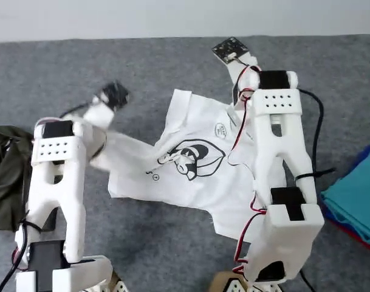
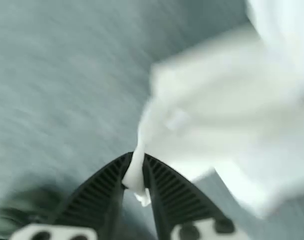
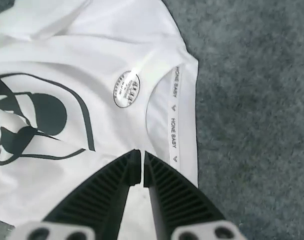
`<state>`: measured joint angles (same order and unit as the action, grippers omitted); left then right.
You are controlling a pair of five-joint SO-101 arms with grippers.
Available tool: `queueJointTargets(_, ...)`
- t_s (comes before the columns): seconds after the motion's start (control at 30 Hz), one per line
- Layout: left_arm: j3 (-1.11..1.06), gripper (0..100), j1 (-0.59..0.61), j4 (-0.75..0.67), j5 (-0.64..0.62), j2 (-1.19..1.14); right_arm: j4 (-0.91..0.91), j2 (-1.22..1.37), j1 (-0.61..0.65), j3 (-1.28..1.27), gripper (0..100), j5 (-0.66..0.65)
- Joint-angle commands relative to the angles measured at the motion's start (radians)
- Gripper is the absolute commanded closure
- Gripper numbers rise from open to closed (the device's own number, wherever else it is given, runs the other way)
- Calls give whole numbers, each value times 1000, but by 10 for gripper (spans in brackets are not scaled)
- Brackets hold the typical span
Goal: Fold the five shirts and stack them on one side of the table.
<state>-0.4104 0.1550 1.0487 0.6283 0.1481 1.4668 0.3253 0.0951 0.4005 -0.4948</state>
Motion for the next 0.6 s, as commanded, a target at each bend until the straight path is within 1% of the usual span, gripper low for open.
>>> queueJointTargets(0.0,50,998,-6,-252,-117,-12,35,-12,-28,51,986,11)
queueJointTargets(0.07,64,980,9,-305,-143,-41,62,-12,-36,51,986,11)
queueJointTargets(0.13,105,932,29,-304,-150,-63,90,-15,-53,51,984,11)
queueJointTargets(0.23,165,881,66,-302,-232,-81,133,-13,-77,51,984,9)
queueJointTargets(0.33,191,839,75,-307,-239,-98,162,-8,-93,51,983,8)
queueJointTargets(0.57,231,817,77,-310,-249,-106,183,-15,-108,51,983,11)
